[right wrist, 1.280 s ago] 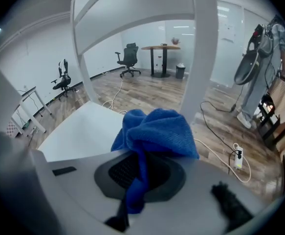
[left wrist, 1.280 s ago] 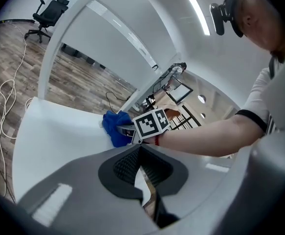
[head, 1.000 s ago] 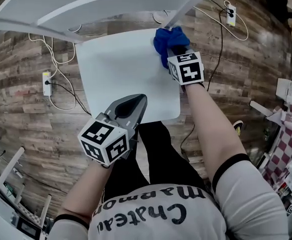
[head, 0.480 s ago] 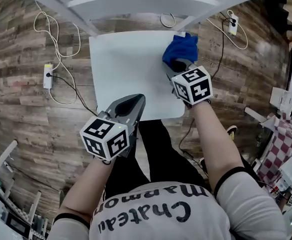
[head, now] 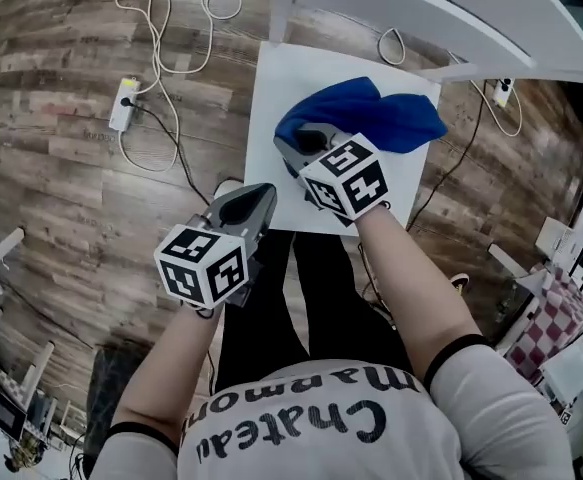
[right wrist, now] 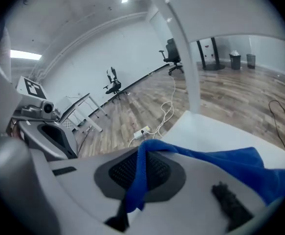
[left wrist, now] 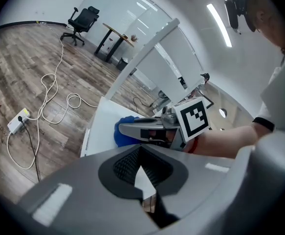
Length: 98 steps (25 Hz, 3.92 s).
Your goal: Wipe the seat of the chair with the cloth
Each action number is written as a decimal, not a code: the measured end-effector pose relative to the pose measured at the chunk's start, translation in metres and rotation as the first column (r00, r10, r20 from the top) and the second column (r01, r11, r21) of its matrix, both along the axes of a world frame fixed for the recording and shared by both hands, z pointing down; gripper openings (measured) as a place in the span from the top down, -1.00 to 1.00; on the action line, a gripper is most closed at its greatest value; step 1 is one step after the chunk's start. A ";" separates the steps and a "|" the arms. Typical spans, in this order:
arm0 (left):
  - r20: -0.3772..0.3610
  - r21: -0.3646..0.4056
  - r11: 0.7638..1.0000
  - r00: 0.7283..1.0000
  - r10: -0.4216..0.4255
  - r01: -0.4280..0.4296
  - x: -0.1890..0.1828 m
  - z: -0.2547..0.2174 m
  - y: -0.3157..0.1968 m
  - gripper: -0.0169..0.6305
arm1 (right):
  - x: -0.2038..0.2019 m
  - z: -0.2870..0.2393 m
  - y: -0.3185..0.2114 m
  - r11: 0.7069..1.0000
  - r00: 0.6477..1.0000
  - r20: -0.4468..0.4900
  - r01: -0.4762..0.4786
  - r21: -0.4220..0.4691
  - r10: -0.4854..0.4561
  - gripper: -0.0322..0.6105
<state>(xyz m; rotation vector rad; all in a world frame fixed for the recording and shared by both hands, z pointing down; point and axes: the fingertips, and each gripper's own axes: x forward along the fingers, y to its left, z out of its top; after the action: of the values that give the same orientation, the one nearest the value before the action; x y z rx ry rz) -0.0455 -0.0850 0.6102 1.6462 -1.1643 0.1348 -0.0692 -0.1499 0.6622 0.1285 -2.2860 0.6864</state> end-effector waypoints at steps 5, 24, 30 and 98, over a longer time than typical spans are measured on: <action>-0.012 0.015 0.998 0.998 -0.056 0.056 -0.029 0.005 0.006 0.93 | -0.053 -0.022 0.023 0.980 0.981 0.154 0.138 -0.140 -0.116 0.81; -0.028 -0.004 1.000 0.999 0.026 -0.027 -0.025 0.025 0.034 0.93 | -0.039 0.065 -0.031 0.972 0.988 -0.095 -0.103 0.213 0.125 0.81; -0.040 -0.018 0.997 0.997 0.070 -0.071 0.013 0.030 0.027 0.93 | 0.002 0.064 -0.045 0.958 0.978 -0.082 -0.168 0.232 0.191 0.81; -0.032 -0.108 0.979 0.985 0.169 -0.171 -0.067 0.045 0.069 0.93 | -0.016 0.066 0.020 0.922 0.972 -0.226 0.028 0.385 0.065 0.81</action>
<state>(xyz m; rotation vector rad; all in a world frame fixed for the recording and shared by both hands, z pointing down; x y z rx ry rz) -0.1128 -0.0160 0.6551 1.6433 -0.9805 0.2839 -0.0856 -0.1301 0.7277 0.3973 -2.1631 0.2037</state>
